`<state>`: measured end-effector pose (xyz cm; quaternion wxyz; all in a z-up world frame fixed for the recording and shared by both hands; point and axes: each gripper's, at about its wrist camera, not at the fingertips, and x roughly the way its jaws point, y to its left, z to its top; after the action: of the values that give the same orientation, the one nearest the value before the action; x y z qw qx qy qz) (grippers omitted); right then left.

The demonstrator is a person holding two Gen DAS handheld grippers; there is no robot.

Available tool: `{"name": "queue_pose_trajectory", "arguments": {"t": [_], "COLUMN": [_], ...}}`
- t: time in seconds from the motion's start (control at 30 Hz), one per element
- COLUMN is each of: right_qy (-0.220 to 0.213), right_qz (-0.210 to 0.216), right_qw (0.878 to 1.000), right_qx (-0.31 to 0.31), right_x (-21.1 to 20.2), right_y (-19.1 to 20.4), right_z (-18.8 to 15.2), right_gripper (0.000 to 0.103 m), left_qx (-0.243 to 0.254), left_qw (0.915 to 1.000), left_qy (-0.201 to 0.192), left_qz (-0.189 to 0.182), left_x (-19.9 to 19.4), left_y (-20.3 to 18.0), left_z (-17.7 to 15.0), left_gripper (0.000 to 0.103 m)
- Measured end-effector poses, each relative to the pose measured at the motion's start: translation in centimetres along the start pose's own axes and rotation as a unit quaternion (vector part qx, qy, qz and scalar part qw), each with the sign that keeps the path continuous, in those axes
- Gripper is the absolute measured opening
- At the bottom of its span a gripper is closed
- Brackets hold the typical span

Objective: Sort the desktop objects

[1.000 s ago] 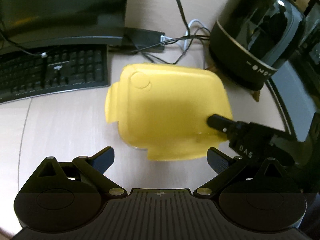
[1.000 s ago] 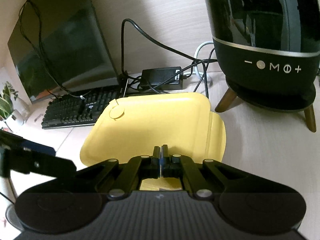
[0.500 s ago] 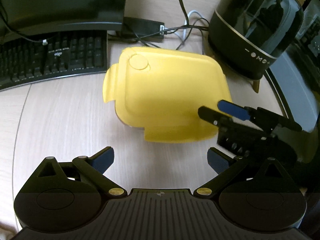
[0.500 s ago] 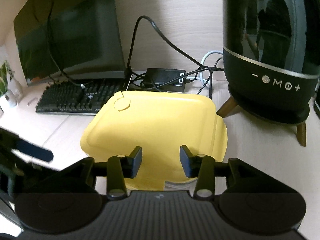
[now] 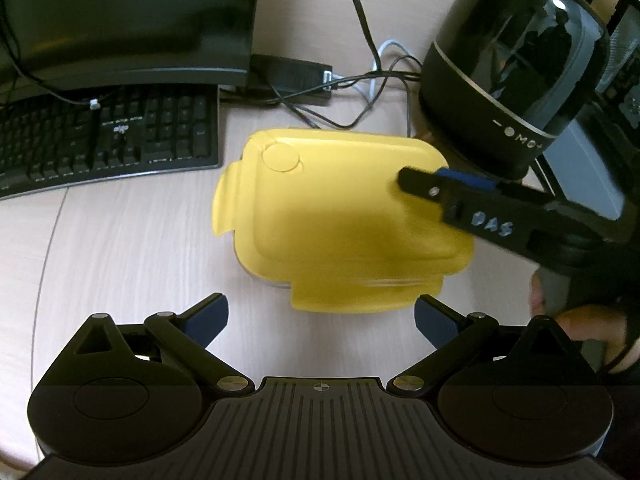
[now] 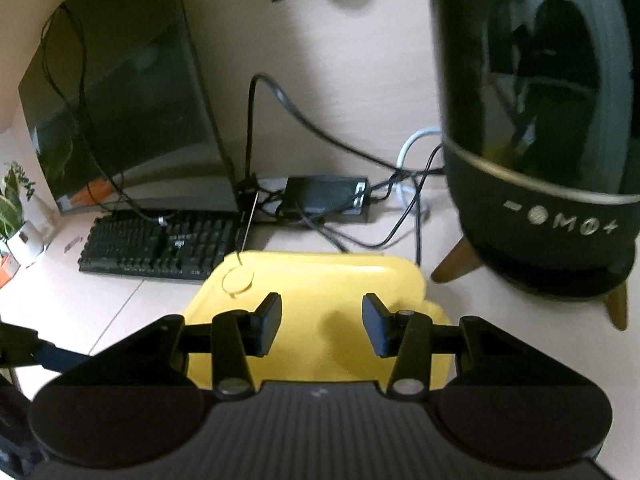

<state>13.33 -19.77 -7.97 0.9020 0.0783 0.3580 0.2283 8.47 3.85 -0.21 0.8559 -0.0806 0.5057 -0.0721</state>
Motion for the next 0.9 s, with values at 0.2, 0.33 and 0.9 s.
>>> {"name": "queue_pose_trajectory", "arguments": {"t": [0.2, 0.33, 0.9], "right_qy": [0.011, -0.004, -0.014], "right_qz": [-0.010, -0.044, -0.034], "right_qw": [0.999, 0.997, 0.993], "right_qx": [-0.028, -0.069, 0.112], "right_x": [1.3, 1.8, -2.0], "right_y": [0.5, 1.6, -4.6], "right_z": [-1.5, -2.2, -2.4], "right_gripper": [0.048, 0.048, 0.054], "left_qx": [-0.002, -0.002, -0.129], "left_qw": [1.0000, 1.0000, 0.9897], "left_qy": [0.009, 0.009, 0.016], "left_qz": [0.001, -0.001, -0.060], "left_x": [0.5, 0.7, 5.1], "left_y": [0.0, 0.1, 8.1], "left_z": [0.0, 0.0, 4.3], "left_gripper": [0.102, 0.102, 0.102]}}
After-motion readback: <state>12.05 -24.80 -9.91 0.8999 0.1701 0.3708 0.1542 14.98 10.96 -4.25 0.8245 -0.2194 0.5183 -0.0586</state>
